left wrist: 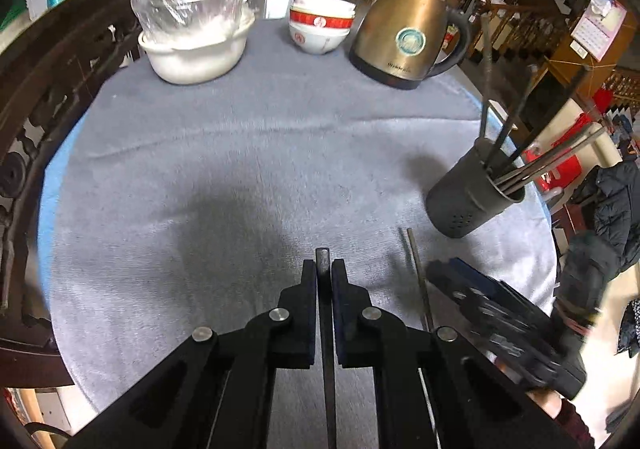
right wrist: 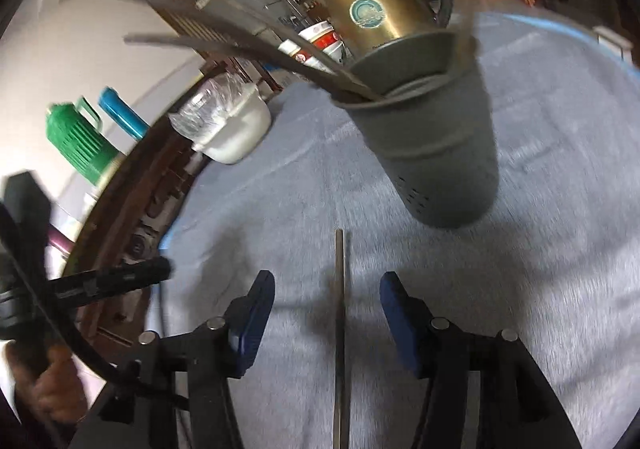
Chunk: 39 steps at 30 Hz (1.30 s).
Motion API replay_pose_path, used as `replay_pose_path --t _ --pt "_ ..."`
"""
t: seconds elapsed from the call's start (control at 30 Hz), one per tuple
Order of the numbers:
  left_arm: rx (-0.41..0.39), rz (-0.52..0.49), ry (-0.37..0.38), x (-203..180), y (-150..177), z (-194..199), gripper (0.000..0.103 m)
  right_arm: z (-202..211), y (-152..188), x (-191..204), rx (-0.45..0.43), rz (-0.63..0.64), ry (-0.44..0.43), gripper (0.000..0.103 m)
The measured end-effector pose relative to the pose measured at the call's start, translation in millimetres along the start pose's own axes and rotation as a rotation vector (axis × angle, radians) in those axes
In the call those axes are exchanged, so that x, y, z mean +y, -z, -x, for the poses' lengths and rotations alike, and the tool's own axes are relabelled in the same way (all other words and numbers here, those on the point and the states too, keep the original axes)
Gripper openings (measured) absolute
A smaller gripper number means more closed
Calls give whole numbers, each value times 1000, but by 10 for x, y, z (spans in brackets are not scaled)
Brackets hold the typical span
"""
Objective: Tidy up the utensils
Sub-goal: 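Pinch one dark chopstick with the right gripper while the left gripper pinches the other, then raise both held chopsticks upright and carry them above the grey holder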
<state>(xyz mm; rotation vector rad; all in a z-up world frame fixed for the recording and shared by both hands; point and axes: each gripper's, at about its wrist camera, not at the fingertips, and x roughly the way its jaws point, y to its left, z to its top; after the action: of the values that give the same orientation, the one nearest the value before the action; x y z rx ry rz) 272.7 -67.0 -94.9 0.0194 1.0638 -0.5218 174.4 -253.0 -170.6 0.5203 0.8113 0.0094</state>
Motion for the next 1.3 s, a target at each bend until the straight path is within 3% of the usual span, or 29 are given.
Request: replay_pose_path --t 0.07,0.13,0.27,0.47,0.5,0.6,0.77,1.07,1.3 --pt "-10 -5 -3 -18 19 36 7 -114 -37 82 39 35 67 56" --pt "-15 1 0 -21 5 33 7 -200 -63 144 73 58 100 39" --pt "-31 6 12 -6 28 85 7 -369 -93 214 130 92 176 37" --pt "-53 4 23 -34 42 197 7 -503 -159 255 176 139 254 16" --pt "-58 4 23 -38 43 212 7 -493 -167 260 182 142 251 8" --pt "-68 9 25 -47 49 277 7 -506 -171 296 173 168 264 6" --pt "-91 12 16 -52 62 381 7 -348 -198 391 113 181 213 6" --pt "-154 10 9 -83 83 642 7 314 -243 618 -32 200 35 6" --pt "-194 3 -25 -124 99 792 7 703 -226 822 -121 223 -47 6"
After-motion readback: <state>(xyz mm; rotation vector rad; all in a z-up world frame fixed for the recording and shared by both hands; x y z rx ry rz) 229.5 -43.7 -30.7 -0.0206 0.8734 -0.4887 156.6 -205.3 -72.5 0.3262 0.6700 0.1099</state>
